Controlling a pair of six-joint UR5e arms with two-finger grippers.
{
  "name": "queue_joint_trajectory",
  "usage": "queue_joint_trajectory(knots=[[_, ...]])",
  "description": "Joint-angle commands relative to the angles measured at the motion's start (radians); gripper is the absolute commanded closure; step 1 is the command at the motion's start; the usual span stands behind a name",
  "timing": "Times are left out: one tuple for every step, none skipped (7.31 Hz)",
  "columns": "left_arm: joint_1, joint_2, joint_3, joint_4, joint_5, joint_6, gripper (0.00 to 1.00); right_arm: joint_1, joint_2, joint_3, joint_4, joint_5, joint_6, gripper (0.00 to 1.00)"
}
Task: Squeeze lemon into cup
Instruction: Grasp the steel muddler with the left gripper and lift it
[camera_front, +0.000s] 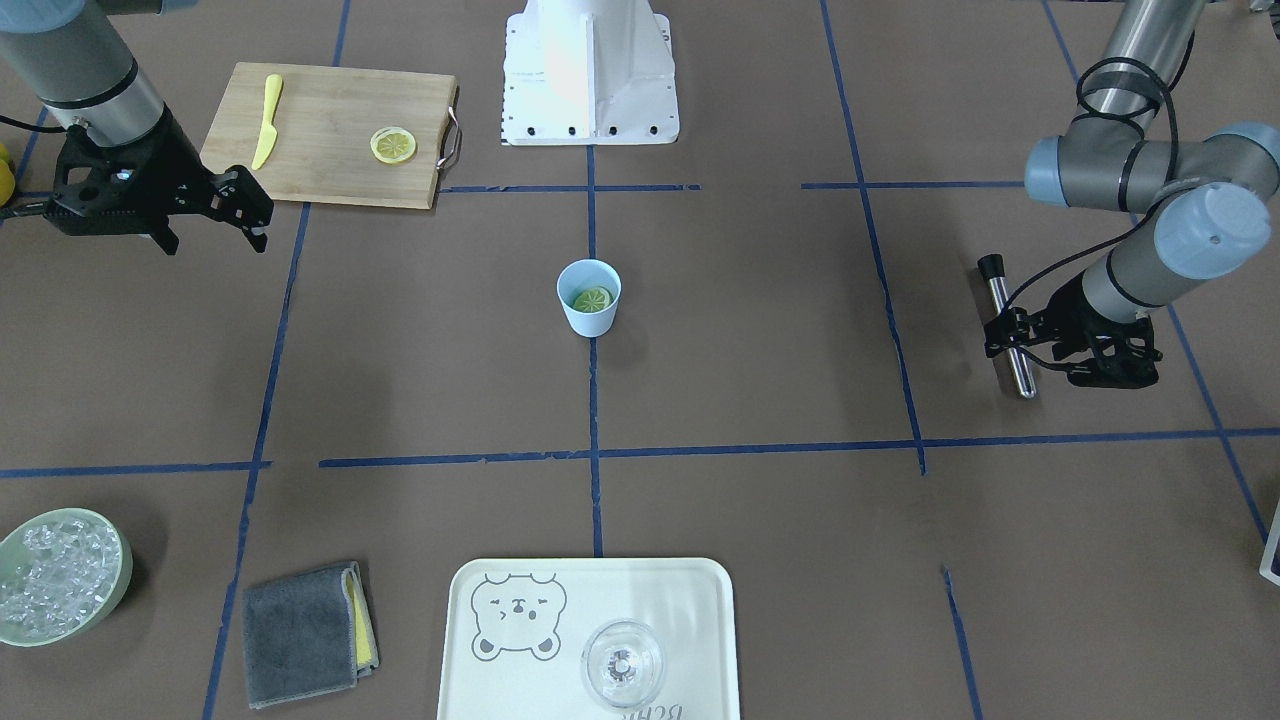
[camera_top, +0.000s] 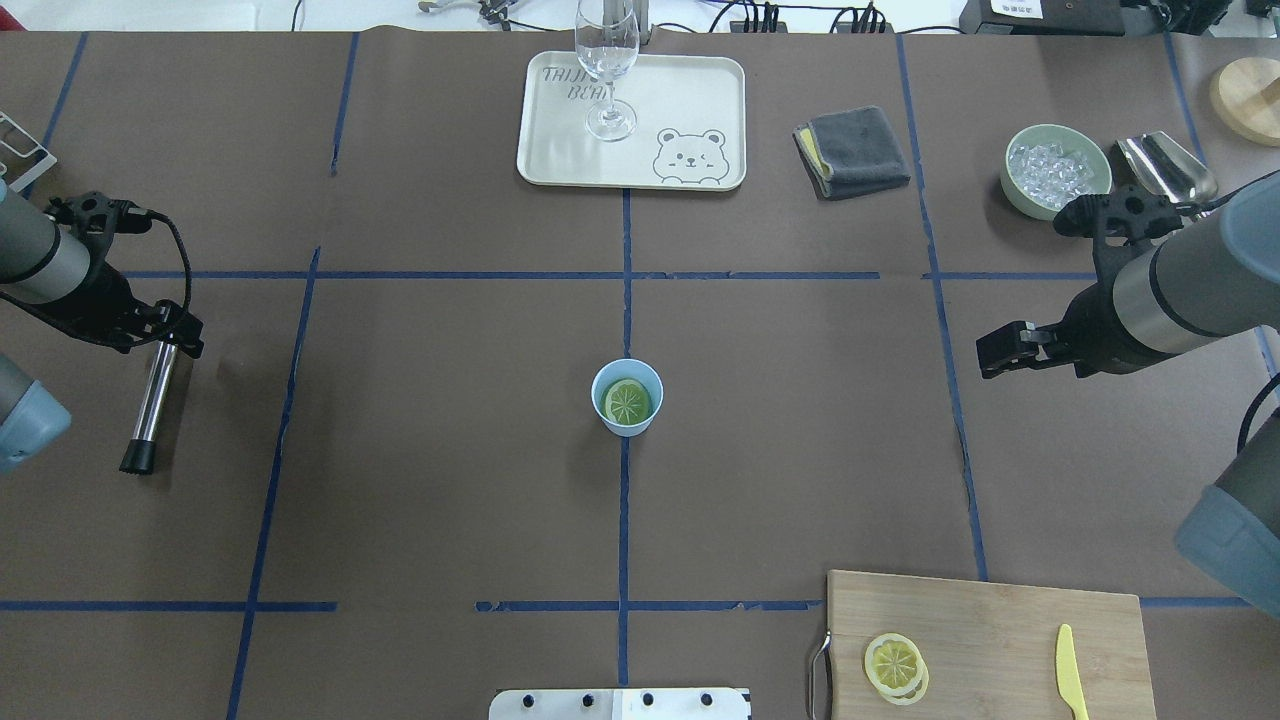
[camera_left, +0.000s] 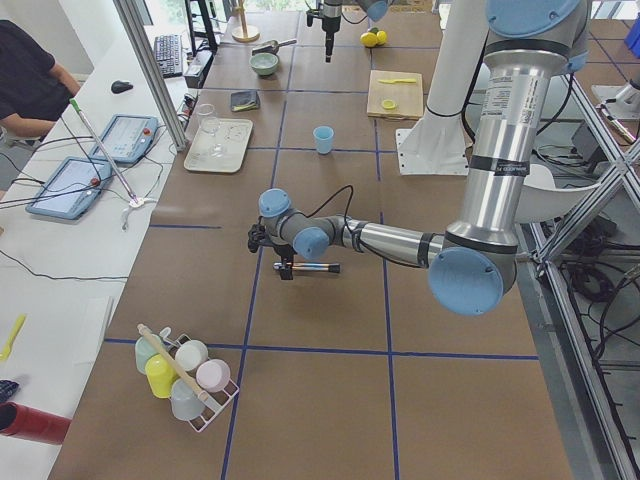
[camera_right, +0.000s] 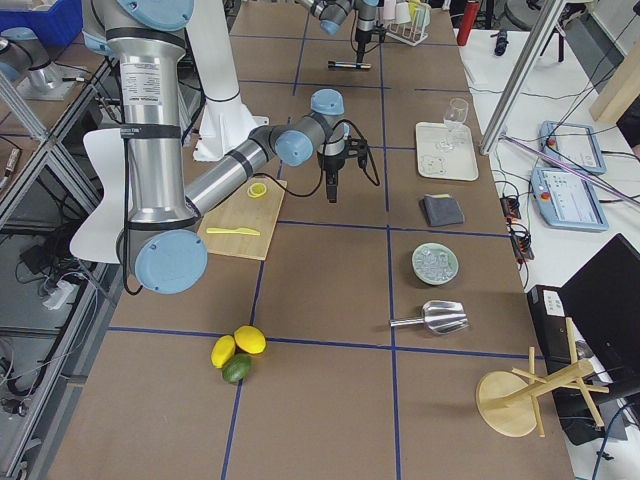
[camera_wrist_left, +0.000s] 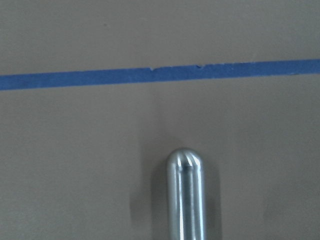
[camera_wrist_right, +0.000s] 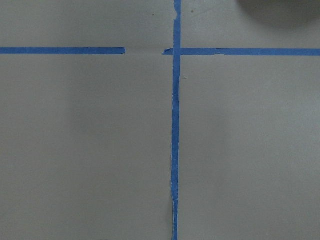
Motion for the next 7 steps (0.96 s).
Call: queue_joint_trajectory(knots=[[0.008,-0.009,0.004,0.008,0.024,-0.002,0.78,0.000,0.001,-0.003,0.002,0.000,0.000,0.00],[0.008,-0.006,0.006,0.011,0.026,-0.002,1.00,0.000,-0.001,-0.003,0.002,-0.001,0.000,0.00],[0.009,-0.003,0.004,0.012,0.026,-0.002,1.00,0.000,-0.001,-0.003,0.002,0.000,0.002,0.00],[0.008,-0.001,-0.007,0.014,0.026,-0.005,1.00,0.000,-0.001,-0.003,0.002,0.000,0.002,0.00],[0.003,-0.003,-0.040,0.014,0.024,-0.014,1.00,0.000,-0.001,0.001,0.002,0.000,0.000,0.00],[0.005,0.003,-0.135,0.062,0.024,-0.016,1.00,0.000,-0.001,0.005,0.002,0.002,0.002,0.00],[0.008,-0.022,-0.201,0.127,0.040,-0.016,1.00,0.000,-0.001,0.008,0.002,0.002,0.002,0.00]])
